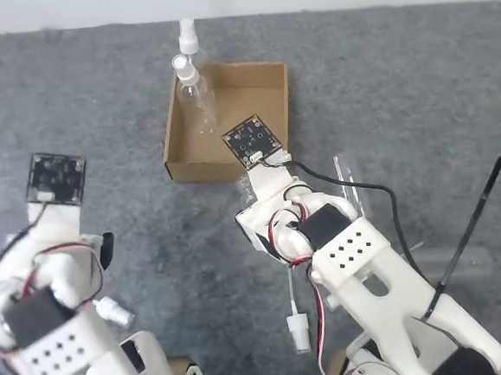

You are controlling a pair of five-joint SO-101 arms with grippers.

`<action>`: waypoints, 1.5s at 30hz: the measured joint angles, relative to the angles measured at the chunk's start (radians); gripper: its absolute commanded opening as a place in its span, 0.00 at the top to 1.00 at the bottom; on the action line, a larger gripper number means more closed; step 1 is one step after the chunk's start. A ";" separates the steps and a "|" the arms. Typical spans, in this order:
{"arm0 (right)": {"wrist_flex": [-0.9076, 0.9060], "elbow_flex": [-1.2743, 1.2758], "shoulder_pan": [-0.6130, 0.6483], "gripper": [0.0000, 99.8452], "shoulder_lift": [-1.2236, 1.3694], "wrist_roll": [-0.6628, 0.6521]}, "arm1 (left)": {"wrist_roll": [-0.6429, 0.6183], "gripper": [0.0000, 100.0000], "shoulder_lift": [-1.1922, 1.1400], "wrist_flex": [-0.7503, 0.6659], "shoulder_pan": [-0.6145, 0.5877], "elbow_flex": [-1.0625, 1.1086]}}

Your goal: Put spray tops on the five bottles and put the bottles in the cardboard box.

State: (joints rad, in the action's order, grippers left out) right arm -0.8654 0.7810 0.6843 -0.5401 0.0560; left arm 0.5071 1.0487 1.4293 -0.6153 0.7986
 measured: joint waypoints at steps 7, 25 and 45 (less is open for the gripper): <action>0.000 0.000 0.000 0.89 0.000 0.000 | 0.126 0.72 -0.144 0.040 -0.003 -0.072; 0.000 0.000 0.000 0.89 0.000 0.000 | 0.631 0.71 -0.465 0.130 -0.064 -0.087; 0.000 0.000 0.000 0.89 0.000 0.000 | 1.172 0.71 -0.491 0.032 -0.184 0.078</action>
State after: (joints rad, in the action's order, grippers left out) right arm -0.8654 0.7810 0.6843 -0.5401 0.0560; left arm 1.6794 0.5577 1.4615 -0.7994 0.8769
